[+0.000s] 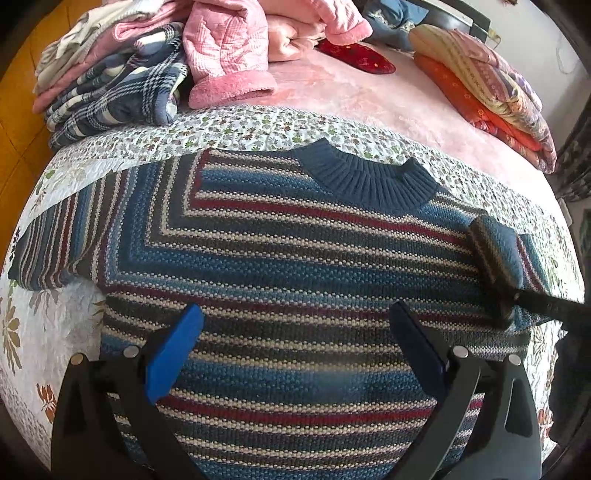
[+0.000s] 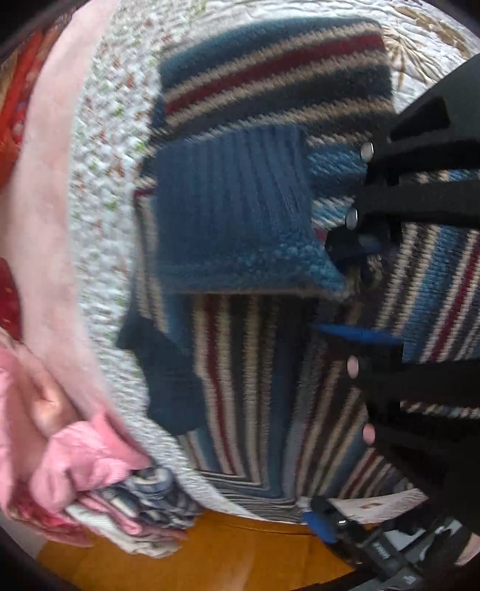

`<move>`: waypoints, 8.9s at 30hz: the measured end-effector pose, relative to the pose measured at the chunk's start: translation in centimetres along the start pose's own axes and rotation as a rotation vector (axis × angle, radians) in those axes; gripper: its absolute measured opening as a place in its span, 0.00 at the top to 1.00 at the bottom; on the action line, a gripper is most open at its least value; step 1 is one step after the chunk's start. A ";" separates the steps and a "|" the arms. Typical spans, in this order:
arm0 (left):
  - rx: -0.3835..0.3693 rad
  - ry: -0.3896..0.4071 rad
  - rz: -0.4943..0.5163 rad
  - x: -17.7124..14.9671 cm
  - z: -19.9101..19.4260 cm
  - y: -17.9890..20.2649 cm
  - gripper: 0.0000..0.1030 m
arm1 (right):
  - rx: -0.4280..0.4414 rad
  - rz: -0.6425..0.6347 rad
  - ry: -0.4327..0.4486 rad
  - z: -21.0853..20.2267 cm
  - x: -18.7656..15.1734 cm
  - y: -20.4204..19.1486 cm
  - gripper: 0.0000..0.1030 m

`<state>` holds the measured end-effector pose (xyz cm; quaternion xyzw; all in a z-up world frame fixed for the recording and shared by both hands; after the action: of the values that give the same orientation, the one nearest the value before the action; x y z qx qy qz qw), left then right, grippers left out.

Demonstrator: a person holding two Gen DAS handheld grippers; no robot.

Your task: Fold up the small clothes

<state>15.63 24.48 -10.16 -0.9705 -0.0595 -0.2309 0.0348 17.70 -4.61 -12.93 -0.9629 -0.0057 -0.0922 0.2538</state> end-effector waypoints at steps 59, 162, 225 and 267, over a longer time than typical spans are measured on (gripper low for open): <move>-0.254 -0.060 0.033 2.5 3.4 7.8 0.88 | 0.182 0.298 0.059 -5.0 -0.7 7.9 0.51; -0.167 0.108 -0.734 5.8 4.4 -33.1 0.90 | -0.149 -0.097 0.011 3.7 0.1 -7.5 0.34; -0.074 -0.068 -0.444 8.0 4.7 -25.2 0.44 | 0.195 0.035 -0.085 12.2 2.9 -20.9 0.34; -0.033 -0.045 -0.255 8.9 4.9 -21.5 0.37 | -0.197 -0.311 0.000 10.7 4.0 -25.5 0.48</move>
<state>22.82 47.11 -9.63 -0.9604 -0.1792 -0.2128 -0.0122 22.04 22.74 -8.91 -0.9706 -0.1454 -0.1303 0.1411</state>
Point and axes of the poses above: each gripper's, at about its wrist camera, not at the fingertips, and z roughly the way its jaws point, y to its right, x to its top, the point moved 4 cm from there along z, roughly the way its jaws point, and after that the axes turned 8 degrees about x, right-handed, at the moved point
